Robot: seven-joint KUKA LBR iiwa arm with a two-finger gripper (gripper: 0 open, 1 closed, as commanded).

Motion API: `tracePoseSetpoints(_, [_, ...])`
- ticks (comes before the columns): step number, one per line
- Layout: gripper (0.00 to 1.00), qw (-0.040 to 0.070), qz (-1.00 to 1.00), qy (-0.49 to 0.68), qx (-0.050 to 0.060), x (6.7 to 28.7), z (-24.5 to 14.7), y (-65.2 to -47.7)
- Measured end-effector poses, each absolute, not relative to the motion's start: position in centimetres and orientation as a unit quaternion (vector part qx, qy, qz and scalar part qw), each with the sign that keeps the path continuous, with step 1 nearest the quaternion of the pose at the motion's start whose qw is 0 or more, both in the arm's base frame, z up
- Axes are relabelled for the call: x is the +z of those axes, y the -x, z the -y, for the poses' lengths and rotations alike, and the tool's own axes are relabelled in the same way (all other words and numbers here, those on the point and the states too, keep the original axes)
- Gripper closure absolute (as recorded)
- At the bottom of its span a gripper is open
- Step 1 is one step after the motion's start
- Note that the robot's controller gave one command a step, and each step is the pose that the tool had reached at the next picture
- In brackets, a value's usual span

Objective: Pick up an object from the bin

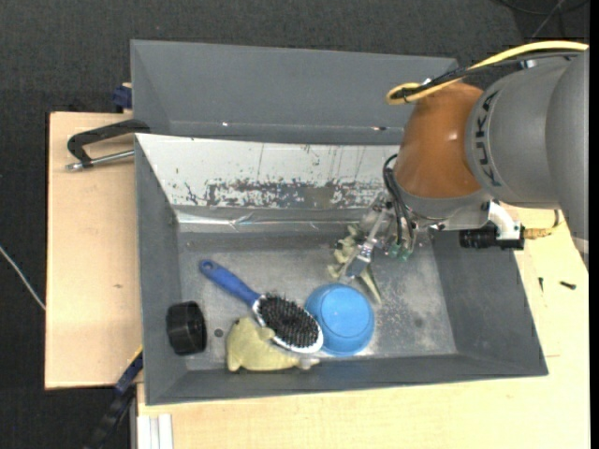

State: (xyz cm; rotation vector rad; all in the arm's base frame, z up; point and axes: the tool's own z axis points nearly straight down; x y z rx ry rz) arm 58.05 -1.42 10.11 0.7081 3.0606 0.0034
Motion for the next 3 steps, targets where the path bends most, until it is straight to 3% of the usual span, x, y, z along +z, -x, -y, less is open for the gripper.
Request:
tracePoseSetpoints(1, [0.00,0.003,-0.945,-0.326,0.002,7.4,2.1,-57.6])
tracePoseSetpoints(2, [0.00,0.008,-0.938,-0.346,0.002,7.5,1.6,-55.7])
tracePoseSetpoints(3, [1.00,-0.003,-0.940,-0.342,0.005,7.7,1.0,-55.5])
